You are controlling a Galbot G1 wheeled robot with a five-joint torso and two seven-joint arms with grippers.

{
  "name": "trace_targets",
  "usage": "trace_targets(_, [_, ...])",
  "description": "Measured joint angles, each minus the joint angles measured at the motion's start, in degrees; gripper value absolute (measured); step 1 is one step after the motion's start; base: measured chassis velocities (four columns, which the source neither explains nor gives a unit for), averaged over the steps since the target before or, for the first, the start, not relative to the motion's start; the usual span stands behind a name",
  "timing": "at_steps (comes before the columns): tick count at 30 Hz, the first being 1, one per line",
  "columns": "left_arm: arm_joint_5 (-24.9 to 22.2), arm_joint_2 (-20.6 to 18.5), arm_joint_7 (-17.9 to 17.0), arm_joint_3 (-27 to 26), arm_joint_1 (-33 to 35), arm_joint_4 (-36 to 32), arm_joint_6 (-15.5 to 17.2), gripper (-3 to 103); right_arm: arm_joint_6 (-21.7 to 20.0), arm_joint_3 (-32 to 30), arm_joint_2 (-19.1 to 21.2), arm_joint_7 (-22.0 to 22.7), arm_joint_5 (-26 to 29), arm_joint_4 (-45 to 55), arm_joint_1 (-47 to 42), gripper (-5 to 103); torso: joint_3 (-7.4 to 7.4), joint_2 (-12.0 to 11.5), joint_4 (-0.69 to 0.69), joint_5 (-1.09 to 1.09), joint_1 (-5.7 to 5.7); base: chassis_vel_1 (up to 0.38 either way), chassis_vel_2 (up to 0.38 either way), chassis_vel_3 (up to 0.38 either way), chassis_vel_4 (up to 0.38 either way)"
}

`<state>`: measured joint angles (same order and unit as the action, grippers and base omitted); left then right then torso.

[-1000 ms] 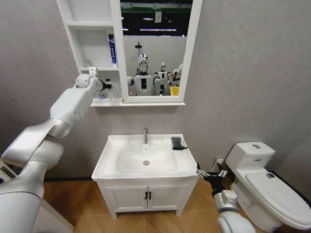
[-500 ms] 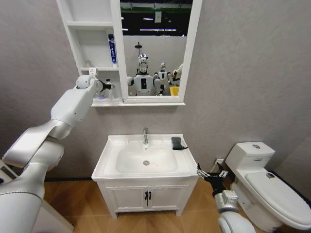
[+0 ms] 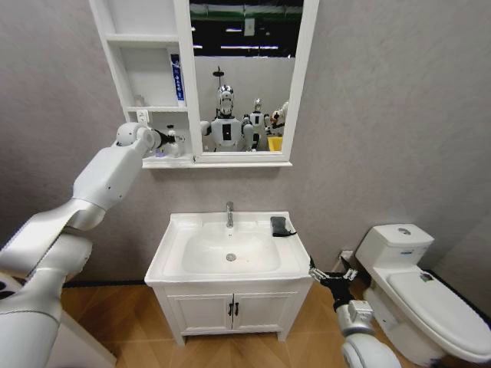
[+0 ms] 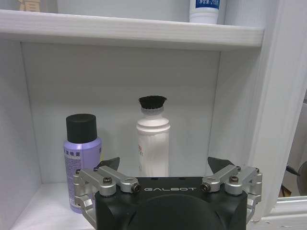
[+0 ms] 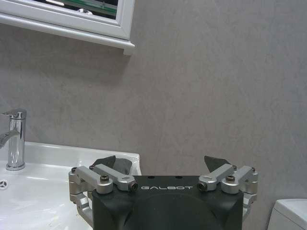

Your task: Move facial cleanser and shampoo from washbasin to cabinet, then wipe washbasin with towel.

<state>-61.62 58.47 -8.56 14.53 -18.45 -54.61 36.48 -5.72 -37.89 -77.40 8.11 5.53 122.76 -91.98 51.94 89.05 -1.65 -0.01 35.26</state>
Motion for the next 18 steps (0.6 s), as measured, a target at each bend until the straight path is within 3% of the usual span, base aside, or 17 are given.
trace_targets(2, [-1.3, -1.9, -2.3, -0.4, 1.8, -3.8, 0.1, 100, 0.3, 0.0, -0.1, 0.0, -0.1, 0.3, -0.2, 100, 0.0, 0.0, -0.01, 0.01, 0.0, 0.0, 0.0, 0.0, 0.0])
trace_targets(6, [-1.8, -4.8, -3.6, -1.7, 4.2, -8.9, 0.1, 100, 0.3, 0.0, -0.2, -0.1, -0.1, 1.0, -0.3, 100, 0.0, 0.0, -0.02, 0.01, 0.0, 0.0, 0.0, 0.0, 0.0])
trace_targets(8, [-3.5, -10.5, -5.3, -5.5, 8.6, -19.0, 0.6, 100, 0.3, 0.1, -0.3, 0.0, 0.0, 1.5, -0.4, 100, 0.0, 0.0, -0.02, -0.01, 0.01, 0.0, 0.0, 0.0, 0.0])
trace_targets(9, [-3.5, -10.5, -5.3, -5.5, 8.6, -19.0, 0.6, 100, 0.3, 0.1, -0.3, 0.0, 0.0, 1.5, -0.4, 100, 0.0, 0.0, -0.02, -0.01, 0.01, 0.0, 0.0, 0.0, 0.0])
trace_targets(11, [-5.4, -17.0, -8.2, -12.1, 15.4, -31.6, 0.9, 100, 0.4, 0.1, -0.4, 0.2, 0.1, 1.9, -0.4, 100, -0.02, 0.0, 0.0, 0.05, 0.0, 0.0, 0.0, 0.0, 0.0])
trace_targets(12, [-5.4, -17.0, -8.2, -12.1, 15.4, -31.6, 0.9, 100, 0.4, 0.1, -0.4, 0.2, 0.1, 1.9, -0.4, 100, -0.02, 0.0, 0.0, 0.05, 0.0, 0.0, 0.0, 0.0, 0.0])
trace_targets(13, [-6.4, -19.1, -9.7, -14.3, 18.9, -35.8, 0.8, 100, 0.4, 0.1, -0.5, 0.3, 0.2, 2.0, -0.4, 100, -0.02, 0.0, 0.02, 0.08, -0.02, 0.0, 0.0, 0.0, 0.0])
trace_targets(14, [-8.6, -23.3, -13.3, -20.2, 28.3, -45.5, -0.1, 100, 0.5, 0.2, -0.6, 0.3, 0.2, 2.3, -0.5, 100, -0.02, 0.0, 0.04, -0.07, -0.03, 0.0, 0.0, 0.0, 0.0])
trace_targets(15, [-8.6, -23.3, -13.3, -20.2, 28.3, -45.5, -0.1, 100, 0.5, 0.2, -0.6, 0.3, 0.2, 2.3, -0.5, 100, -0.02, 0.0, 0.04, -0.07, -0.03, 0.0, 0.0, 0.0, 0.0])
trace_targets(17, [-8.3, -25.9, -18.1, -29.8, 45.3, -57.1, -3.7, 100, 0.6, 0.0, -0.9, 0.3, 0.2, 2.6, -0.9, 100, -0.02, 0.0, 0.06, 0.04, -0.03, 0.0, 0.0, 0.0, 0.0])
trace_targets(18, [-8.3, -25.9, -18.1, -29.8, 45.3, -57.1, -3.7, 100, 0.6, 0.0, -0.9, 0.3, 0.2, 2.6, -0.9, 100, -0.02, 0.0, 0.06, 0.04, -0.03, 0.0, 0.0, 0.0, 0.0])
